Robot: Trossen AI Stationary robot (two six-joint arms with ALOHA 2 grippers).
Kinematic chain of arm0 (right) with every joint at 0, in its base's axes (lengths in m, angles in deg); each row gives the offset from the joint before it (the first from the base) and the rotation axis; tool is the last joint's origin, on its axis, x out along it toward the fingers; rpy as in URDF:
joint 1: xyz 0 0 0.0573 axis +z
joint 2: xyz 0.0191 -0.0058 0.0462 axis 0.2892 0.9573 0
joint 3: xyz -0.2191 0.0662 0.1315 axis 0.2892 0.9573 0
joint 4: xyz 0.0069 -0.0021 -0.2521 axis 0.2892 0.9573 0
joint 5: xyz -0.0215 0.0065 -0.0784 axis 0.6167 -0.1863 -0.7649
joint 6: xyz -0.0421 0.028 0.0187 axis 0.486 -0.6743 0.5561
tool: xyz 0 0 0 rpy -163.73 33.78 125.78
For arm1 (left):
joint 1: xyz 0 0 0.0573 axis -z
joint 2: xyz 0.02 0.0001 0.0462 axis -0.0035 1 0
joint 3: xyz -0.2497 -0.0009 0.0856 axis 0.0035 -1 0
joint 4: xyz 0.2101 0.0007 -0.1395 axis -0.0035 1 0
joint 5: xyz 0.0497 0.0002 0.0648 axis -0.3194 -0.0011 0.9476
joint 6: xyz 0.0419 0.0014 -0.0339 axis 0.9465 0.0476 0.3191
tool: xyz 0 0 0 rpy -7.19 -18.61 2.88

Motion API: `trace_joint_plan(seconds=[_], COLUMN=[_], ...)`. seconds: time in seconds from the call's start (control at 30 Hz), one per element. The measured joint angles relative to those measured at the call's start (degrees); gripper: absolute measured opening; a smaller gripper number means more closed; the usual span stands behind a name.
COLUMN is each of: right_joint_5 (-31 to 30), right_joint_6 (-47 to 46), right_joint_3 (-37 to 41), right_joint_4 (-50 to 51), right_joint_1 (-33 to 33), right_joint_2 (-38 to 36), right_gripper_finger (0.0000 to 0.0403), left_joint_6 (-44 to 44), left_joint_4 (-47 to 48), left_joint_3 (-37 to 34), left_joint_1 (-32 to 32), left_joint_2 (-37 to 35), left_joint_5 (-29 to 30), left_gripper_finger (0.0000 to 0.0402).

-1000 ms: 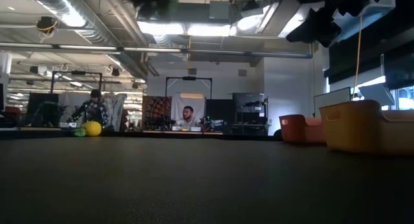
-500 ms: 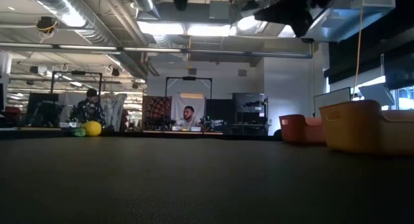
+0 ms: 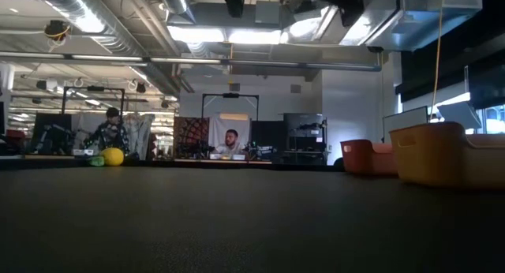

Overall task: Sort produce into baskets
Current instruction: Put the bottom green chili pepper into the orange bin

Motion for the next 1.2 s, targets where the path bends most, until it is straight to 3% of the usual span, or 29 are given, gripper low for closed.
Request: trace_joint_plan(seconds=[0.23, 0.3, 0.4, 0.57, 0.77, 1.0, 1.2], right_joint_5=[1.84, 2.78, 2.75, 2.53, -1.09, -6.0, -9.94], right_joint_6=[0.25, 1.07, 1.5, 1.53, 1.57, 1.2, -2.12], right_joint_3=[0.0, 0.0, -0.01, -0.02, -0.07, -0.09, -0.11], right_joint_4=[-0.55, -0.85, -0.57, 0.81, 4.45, 13.04, 24.11], right_joint_1=[-0.79, -0.79, -0.81, -0.81, -0.81, -0.85, -2.91], right_joint_2=[-0.03, -0.02, -0.04, -0.04, -0.69, -4.61, -10.35], right_gripper_finger=[0.0023, 0.0008, 0.0014, 0.001, 0.0005, 0.0003, 0.0005], left_joint_6=[-0.11, -1.01, -1.36, -1.38, -0.93, -0.09, 0.02], left_joint_4=[0.22, 0.17, 0.26, 0.62, 7.86, 20.6, 21.52], left_joint_3=[0.0, 0.0, 0.0, 0.0, 0.0, -0.06, -0.19], left_joint_1=[0.0, 0.09, -0.19, -0.57, -0.55, -0.63, -0.79], left_joint_2=[0.0, -0.02, -0.02, -0.15, -4.01, -9.19, -9.05], left_joint_5=[-0.07, -0.09, -0.21, -0.2, -0.8, 0.95, 1.23], left_gripper_finger=[0.0033, 0.0033, 0.0046, 0.0108, 0.0166, 0.0177, 0.0178])
